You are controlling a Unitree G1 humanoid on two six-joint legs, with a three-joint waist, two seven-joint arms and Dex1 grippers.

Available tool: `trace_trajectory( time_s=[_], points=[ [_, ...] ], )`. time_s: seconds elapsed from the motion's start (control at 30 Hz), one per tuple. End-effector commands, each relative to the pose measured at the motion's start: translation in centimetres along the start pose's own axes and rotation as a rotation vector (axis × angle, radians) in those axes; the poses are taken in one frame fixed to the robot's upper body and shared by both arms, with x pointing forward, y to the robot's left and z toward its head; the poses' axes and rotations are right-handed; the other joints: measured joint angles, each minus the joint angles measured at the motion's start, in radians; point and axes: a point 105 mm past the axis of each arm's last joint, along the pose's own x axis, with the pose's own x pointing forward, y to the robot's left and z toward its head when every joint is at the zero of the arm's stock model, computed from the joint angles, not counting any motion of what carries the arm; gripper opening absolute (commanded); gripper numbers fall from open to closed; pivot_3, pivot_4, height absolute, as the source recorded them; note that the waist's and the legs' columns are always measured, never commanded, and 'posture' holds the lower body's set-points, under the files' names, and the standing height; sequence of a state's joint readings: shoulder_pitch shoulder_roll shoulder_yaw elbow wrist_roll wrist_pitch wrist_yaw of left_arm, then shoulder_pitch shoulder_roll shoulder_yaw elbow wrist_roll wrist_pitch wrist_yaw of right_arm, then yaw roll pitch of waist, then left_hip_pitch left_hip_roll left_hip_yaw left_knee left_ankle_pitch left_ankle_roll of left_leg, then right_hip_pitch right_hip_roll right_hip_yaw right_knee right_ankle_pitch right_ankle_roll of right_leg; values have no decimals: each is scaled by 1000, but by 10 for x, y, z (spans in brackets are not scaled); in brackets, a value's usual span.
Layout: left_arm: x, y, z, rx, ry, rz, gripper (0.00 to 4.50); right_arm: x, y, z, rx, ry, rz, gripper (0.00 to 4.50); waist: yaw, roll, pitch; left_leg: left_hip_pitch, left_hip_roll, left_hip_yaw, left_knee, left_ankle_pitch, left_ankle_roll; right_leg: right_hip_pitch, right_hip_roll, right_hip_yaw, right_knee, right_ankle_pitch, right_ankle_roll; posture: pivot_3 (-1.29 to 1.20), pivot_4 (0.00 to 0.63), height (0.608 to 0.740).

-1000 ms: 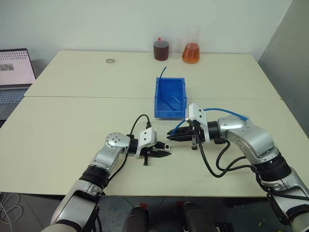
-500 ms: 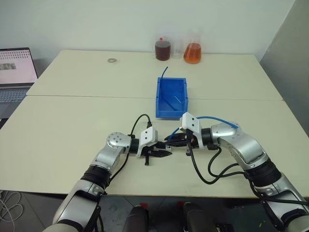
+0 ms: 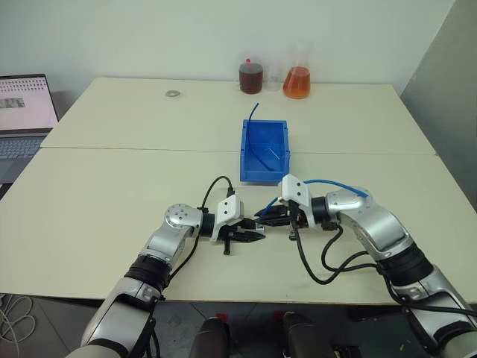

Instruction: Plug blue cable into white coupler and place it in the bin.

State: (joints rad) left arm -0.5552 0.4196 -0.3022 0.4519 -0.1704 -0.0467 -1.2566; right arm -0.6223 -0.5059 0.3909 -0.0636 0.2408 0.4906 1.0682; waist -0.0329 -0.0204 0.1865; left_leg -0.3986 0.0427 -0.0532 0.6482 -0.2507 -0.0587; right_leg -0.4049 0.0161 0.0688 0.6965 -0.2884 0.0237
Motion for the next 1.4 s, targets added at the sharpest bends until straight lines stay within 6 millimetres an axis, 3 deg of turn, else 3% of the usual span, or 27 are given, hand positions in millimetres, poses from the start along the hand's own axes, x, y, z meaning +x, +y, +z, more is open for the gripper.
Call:
trace_trajectory(
  time_s=[0.03, 0.6, 0.9, 0.97, 1.2, 1.37, 1.4],
  points=[
    [-3, 4, 5, 23, -5, 27, 801, -1, 2, -2, -12, 33, 23, 141, 0, 0, 0, 0, 0, 0, 0, 0, 0, 0, 0, 0, 0, 0, 0, 0, 150, 740],
    [-4, 4, 9, 32, -9, 35, 801, 17, -1, -27, -14, 136, 7, 141, -1, 0, -2, 2, 0, 0, 0, 1, 1, 1, 0, 0, 1, 0, 0, 0, 150, 740],
    [-8, 6, 8, 33, -1, 55, 801, 22, 2, -51, 21, 158, 3, 141, -6, 0, -4, 4, 0, 0, 0, 1, 2, 2, 1, 0, 1, 0, 0, 0, 150, 740],
    [-10, 5, 8, 20, -6, 50, 1500, 21, -1, -50, 33, 147, -13, 141, -10, 0, -4, 6, 1, 0, 0, 1, 2, 5, 1, 0, 2, 0, 0, 0, 150, 740],
    [-45, 1, 30, -2, -53, 155, 2906, 10, -10, -31, 103, 57, -84, 141, -24, 0, -4, 18, 2, -1, -3, 1, 2, 16, 1, 0, 0, -3, 4, 0, 150, 740],
    [-75, -12, 45, -30, -58, 284, 4159, -4, -15, 8, 186, -70, -143, 141, -24, 0, -2, 17, 2, -1, -3, 1, 2, 15, 1, 0, 0, -3, 4, 0, 150, 740],
    [-81, -14, 53, -35, -73, 331, 4377, -9, -22, 26, 226, -131, -172, 141, -24, 0, -2, 16, 2, -1, -3, 1, 2, 15, 1, 0, 0, -3, 4, 0, 150, 740]
  ],
)
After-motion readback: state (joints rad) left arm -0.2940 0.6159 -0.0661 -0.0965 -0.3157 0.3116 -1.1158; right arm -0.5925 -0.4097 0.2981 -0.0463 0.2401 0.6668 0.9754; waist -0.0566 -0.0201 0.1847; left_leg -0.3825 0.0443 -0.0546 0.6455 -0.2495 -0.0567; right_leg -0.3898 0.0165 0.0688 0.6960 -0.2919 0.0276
